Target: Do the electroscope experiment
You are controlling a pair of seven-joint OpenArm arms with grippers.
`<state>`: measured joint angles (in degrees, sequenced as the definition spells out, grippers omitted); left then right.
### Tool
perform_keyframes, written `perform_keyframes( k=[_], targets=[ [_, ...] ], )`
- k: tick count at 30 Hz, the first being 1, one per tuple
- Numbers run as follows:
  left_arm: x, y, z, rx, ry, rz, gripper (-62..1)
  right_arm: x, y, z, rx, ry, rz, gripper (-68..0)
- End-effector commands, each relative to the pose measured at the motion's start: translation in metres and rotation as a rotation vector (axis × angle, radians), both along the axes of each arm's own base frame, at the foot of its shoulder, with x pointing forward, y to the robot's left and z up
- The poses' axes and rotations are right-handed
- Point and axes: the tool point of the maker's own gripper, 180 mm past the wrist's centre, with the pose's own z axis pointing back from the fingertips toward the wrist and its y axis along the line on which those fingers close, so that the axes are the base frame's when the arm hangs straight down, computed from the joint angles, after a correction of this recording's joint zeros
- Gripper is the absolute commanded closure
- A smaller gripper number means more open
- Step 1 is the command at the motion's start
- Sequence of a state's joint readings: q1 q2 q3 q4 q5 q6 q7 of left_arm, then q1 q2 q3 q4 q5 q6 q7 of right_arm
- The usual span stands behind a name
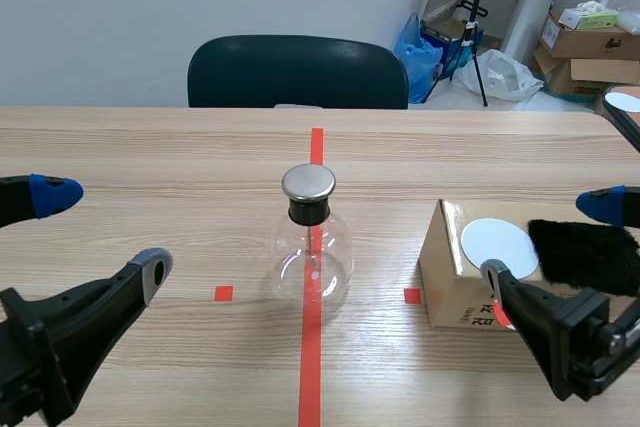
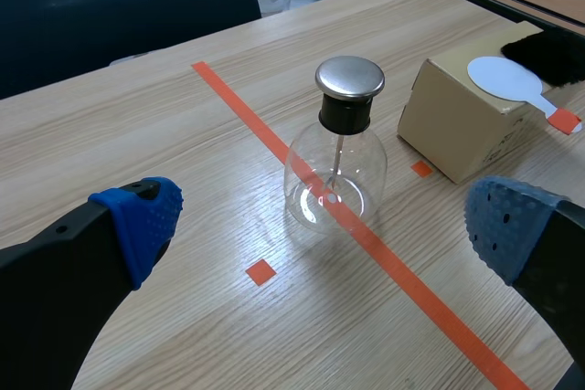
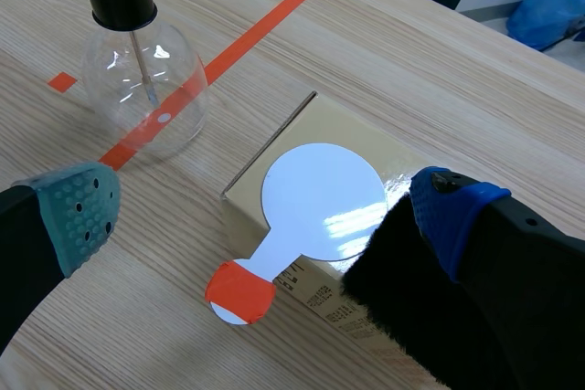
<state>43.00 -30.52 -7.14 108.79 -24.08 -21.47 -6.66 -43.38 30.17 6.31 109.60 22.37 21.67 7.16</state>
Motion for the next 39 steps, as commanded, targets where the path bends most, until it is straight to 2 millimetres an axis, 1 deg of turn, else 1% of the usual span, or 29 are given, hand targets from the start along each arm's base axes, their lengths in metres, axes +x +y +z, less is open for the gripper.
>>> perform_keyframes(
  k=[1,34,39],
  targets=[
    [0.0005,-0.0046,0.0097,-0.021,-0.027,-0.011,-62.3,0.0046,0.0002,0.0102,0.011,-0.033,0.0,-67.9],
    [0.0005,-0.0039,0.0084,-0.02,-0.024,-0.009,-62.3,0.0044,0.0,0.0093,0.006,-0.03,0.001,-67.9],
    [0.0005,-0.0039,0.0083,-0.019,-0.023,-0.01,-62.3,0.0032,-0.0006,0.0052,-0.05,-0.033,0.019,-67.9]
  ],
)
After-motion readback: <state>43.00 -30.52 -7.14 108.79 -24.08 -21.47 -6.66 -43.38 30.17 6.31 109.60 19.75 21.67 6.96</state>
